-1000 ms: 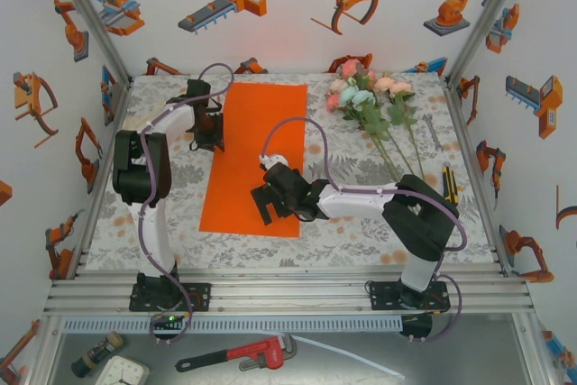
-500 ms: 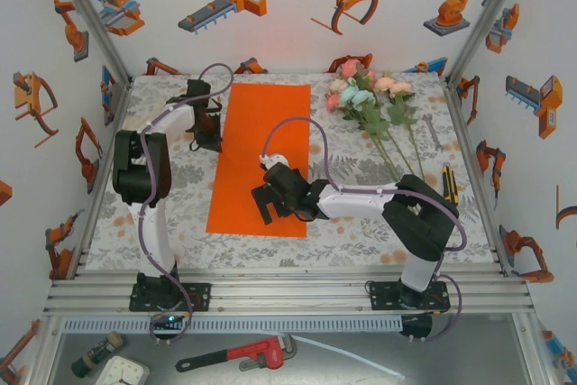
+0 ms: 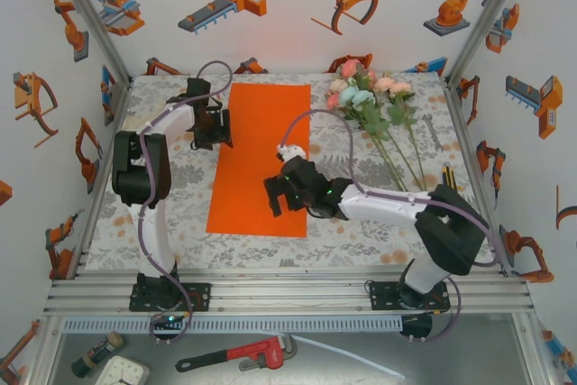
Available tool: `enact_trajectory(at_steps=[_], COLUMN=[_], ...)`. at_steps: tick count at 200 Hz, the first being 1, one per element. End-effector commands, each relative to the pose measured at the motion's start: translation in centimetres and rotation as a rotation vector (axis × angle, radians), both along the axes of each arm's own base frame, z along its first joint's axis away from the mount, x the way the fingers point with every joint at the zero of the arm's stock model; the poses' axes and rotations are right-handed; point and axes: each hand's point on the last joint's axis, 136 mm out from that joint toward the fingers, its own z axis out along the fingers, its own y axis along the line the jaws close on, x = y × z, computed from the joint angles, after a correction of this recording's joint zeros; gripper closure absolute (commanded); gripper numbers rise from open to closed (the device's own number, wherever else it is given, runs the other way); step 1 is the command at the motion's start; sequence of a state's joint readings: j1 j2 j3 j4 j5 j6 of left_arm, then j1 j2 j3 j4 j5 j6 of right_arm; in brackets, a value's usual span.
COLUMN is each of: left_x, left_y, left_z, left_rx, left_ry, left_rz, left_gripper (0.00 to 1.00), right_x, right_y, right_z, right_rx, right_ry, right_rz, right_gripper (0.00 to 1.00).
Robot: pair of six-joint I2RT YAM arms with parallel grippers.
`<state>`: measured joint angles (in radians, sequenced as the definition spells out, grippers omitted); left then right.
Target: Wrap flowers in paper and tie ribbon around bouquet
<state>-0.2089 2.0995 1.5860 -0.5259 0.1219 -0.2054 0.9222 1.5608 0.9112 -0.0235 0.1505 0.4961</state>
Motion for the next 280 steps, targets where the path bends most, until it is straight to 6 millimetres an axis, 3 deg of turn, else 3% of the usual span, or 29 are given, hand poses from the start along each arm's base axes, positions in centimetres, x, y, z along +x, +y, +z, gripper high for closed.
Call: enact_trajectory(at_steps=[1, 23, 62, 90, 189, 234, 280], left_x=[0.5, 0.4, 0.0, -0.1, 0.2, 0.3, 0.2], left_y=[-0.4, -1.4, -1.3, -1.4, -1.2, -1.9, -1.1], left_z=[1.9, 1.5, 0.3, -0.4, -1.1, 0.0, 1.0], left_rx=[-0.018, -0.07, -0.065, -0.064, -0.041, -0.083, -0.049], left_ry=[-0.059, -0.037, -0.004, 0.022, 0.035, 0.026, 0.003], left_rz=[-0.008, -0.03, -0.019, -0.021, -0.029, -0.034, -0.021], left_gripper=[0.36, 0.36, 0.38, 0.44, 0.46, 0.56, 0.62], right_x=[1.6, 2.0, 2.0, 2.2, 2.1, 2.1, 2.2], right_y=[-3.4, -5.0, -3.6, -3.2, -3.2, -3.1, -3.1], right_z=[-0.8, -3.3, -5.6, -6.5, -7.2, -7.5, -7.6], right_rx=[0.088, 0.138, 0.139, 0.137, 0.122, 0.116, 0.111], right_ry=[0.083, 0.201, 0.276, 0.291, 0.302, 0.31, 0.309], right_rz=[-0.196, -0.278, -0.241, -0.241, -0.237, -0.241, -0.239], right_gripper=[0.03, 0.08, 0.27, 0.36, 0.41, 0.43, 0.44])
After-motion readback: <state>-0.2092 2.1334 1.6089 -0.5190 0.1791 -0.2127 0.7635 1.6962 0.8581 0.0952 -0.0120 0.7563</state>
